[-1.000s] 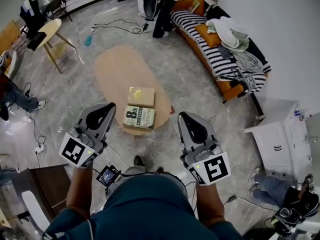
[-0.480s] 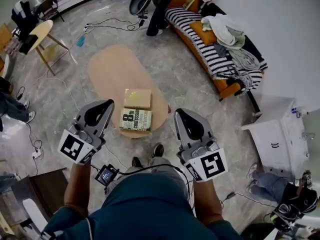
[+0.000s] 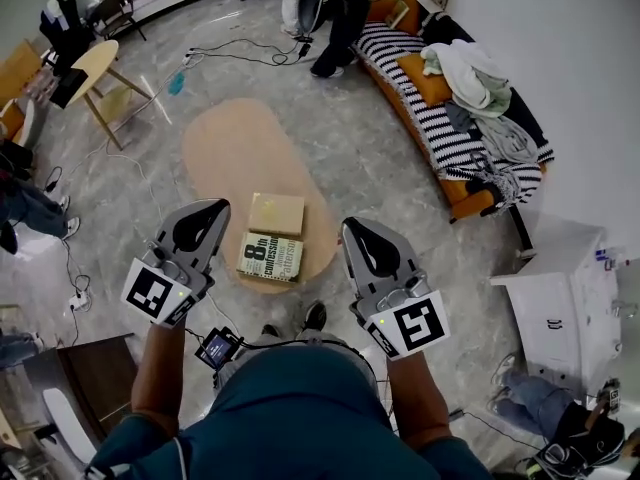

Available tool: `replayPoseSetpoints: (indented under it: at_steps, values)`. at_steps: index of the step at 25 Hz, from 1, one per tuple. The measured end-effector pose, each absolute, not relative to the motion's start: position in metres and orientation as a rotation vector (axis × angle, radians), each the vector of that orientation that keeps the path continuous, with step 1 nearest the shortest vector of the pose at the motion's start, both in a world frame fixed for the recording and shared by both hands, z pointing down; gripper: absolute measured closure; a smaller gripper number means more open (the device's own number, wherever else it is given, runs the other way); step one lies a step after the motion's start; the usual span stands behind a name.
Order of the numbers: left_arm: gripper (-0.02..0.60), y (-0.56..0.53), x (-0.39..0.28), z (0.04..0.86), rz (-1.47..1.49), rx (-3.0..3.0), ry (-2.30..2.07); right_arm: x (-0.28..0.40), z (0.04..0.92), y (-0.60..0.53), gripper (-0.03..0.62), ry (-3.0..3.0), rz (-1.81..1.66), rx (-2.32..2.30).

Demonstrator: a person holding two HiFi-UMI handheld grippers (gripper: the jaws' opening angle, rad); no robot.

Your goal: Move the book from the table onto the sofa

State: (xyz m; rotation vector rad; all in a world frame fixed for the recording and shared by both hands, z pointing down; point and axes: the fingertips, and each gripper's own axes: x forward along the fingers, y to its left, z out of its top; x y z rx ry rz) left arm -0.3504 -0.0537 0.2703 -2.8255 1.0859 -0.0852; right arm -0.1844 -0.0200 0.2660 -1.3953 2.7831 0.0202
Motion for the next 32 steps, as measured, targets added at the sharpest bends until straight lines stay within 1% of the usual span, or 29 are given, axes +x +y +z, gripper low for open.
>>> replayPoseSetpoints:
  at_steps: [5,8,18,26,32]
  values:
    - [0.577,-0.075,-0.348,0.29,-0.175,-2.848,1.16,-0.182,0.276,-0.05,0.579,2.825,-0.016,-1.328]
    - [0.577,-0.091,-0.354,0.293,-0.151,-2.856,1.228,-0.187,0.286,-0.065,0.579,2.843,-0.058,-1.31]
    - [0.577,-0.156,-0.397,0.345,-0.213,-2.931,1.239,-0.224,0.326,-0.125,0.579,2.861,-0.168,-1.402]
    - [0.577,-0.203,-0.42,0.406,-0.283,-3.027,1.166,-0.251,0.389,-0.173,0.579,2.862,-0.304,-1.529]
    - [0.577,-0.228,-0.419,0.459,-0.408,-3.084,1.16,-0.247,0.441,-0.201,0.577,2.863,-0.434,-1.56]
